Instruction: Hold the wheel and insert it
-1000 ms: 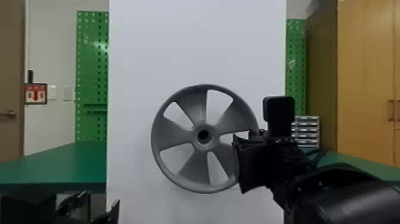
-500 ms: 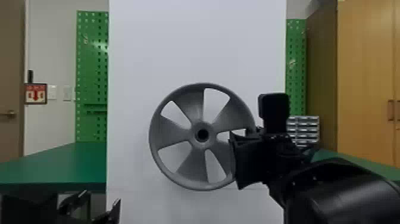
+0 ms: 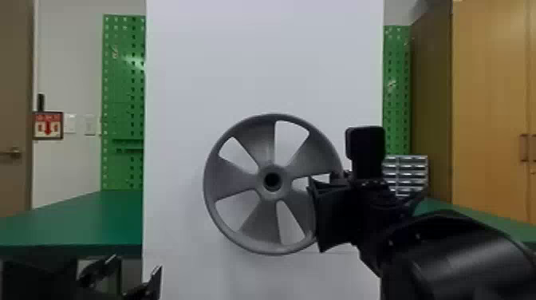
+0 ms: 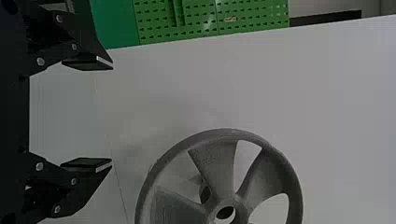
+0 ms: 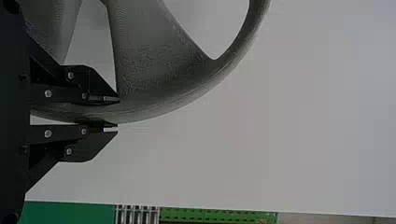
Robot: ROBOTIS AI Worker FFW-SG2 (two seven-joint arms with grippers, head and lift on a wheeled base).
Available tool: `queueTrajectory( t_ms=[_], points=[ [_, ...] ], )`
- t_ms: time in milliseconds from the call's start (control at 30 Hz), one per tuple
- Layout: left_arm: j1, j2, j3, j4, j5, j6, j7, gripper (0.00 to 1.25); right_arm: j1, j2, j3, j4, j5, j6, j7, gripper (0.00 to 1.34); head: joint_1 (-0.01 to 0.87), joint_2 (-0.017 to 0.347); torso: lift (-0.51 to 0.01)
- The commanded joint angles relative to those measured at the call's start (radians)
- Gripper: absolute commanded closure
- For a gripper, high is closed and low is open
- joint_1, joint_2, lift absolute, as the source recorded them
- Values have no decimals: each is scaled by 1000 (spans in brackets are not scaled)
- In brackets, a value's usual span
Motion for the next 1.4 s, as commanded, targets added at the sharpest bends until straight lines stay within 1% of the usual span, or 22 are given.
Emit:
queueTrajectory(
  t_ms=[0,533,1367],
  points=[
    [-2,0,-1,1,0,0,0,509,-8,1,1,12,1,-2,0,1184,0,0,-499],
    [-2,0,-1,0,2,0,0,509,-35,1,-4,55,7,-22,-2,1184,0,0,-499],
    [0,0,0,0,3,0,0,509,-35,1,-16,81,7,-48,-8,1184,0,0,-499]
  ],
)
